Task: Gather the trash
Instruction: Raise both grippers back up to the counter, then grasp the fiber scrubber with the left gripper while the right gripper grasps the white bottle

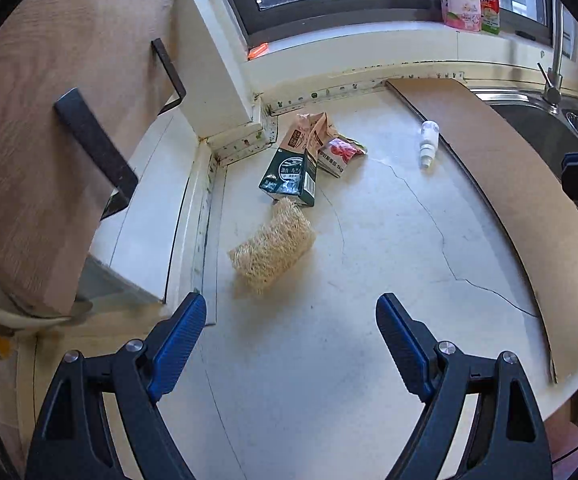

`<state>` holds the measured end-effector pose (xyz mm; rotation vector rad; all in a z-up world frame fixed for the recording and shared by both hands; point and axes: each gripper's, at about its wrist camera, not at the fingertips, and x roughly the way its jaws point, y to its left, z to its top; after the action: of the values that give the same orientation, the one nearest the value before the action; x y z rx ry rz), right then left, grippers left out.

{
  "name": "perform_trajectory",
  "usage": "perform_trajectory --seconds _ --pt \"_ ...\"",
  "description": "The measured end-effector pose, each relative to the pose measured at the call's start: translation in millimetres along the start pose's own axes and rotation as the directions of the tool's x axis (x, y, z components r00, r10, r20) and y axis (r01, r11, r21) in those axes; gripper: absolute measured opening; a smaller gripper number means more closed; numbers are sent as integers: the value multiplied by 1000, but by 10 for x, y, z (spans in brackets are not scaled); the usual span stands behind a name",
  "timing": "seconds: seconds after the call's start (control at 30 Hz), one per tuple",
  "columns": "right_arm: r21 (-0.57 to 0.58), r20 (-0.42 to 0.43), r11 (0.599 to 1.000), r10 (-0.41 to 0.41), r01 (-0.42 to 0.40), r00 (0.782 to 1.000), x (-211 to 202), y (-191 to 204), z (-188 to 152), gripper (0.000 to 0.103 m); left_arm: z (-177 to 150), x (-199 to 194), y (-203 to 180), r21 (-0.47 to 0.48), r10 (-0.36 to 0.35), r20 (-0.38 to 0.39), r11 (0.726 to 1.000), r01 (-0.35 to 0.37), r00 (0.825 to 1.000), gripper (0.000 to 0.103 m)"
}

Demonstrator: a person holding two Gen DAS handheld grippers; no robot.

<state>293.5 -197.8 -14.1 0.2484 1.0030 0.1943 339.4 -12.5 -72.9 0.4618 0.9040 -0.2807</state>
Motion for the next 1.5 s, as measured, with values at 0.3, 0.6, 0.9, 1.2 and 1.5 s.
perform_trajectory --seconds 0.3,0.6,0.9,1.2,1.5 --pt "158 -59 987 36 -26 998 583 -430 518 33 358 783 51 72 85 -99 994 -78 991 86" --pt "246 -107 966 -49 74 993 1044 -822 778 33 451 1306 145 19 44 -199 999 -41 979 86" --pt "235 -146 960 -122 155 982 1425 -856 903 33 553 1423 249 -153 -93 -245 987 56 965 50" --pt "100 -160 978 -168 185 973 1642 -571 817 26 562 1383 110 -197 -139 -287 977 84 948 51" --pt "53 -196 993 -92 104 976 1556 -397 570 26 453 1307 -44 -202 -242 -334 962 181 911 70"
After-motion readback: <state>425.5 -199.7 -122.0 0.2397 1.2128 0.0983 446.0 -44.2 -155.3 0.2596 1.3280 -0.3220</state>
